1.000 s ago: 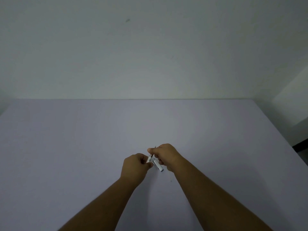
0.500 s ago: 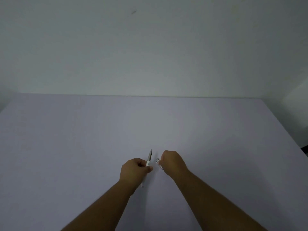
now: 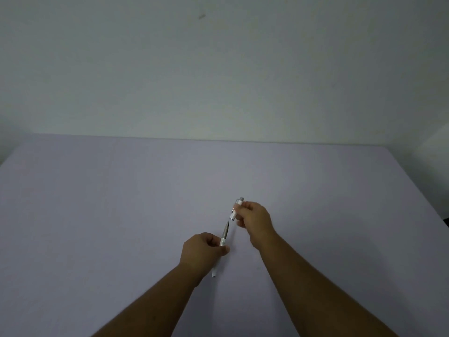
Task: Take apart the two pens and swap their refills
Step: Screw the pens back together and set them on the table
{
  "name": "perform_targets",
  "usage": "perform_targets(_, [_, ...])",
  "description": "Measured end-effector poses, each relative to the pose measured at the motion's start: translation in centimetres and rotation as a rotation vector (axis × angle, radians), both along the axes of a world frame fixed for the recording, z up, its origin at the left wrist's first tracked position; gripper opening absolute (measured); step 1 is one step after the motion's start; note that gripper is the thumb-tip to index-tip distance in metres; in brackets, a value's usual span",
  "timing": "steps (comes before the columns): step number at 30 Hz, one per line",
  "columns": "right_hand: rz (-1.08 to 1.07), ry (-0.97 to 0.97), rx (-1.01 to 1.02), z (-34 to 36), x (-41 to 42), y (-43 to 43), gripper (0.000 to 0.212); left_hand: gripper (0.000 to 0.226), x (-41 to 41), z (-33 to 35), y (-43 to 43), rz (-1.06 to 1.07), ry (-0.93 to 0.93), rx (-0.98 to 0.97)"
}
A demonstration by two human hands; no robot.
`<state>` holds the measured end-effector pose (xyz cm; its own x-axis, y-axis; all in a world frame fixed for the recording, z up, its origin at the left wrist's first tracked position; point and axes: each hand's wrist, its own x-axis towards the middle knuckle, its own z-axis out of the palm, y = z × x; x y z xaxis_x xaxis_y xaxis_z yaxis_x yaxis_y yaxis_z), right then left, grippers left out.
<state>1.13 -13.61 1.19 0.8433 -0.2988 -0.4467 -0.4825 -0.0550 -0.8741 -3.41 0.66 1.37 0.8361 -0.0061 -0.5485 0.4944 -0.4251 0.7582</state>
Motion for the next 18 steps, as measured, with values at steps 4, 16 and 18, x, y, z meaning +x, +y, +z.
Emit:
perform_targets(4, [-0.031,0.023,0.119,1.0,0.5,-0.2,0.018,0.011,-0.1,0.2,-0.3,-0.013,-0.003,-0.006])
perform_targets(16, [0.195,0.079,0.179,0.8,-1.5,0.1,0.011,0.014,0.0,0.5,-0.6,0.010,-0.032,-0.049])
perform_targets(18, [0.218,0.086,0.181,0.9,-1.7,0.0,0.010,0.013,-0.3,0.5,-0.6,0.018,-0.027,-0.059])
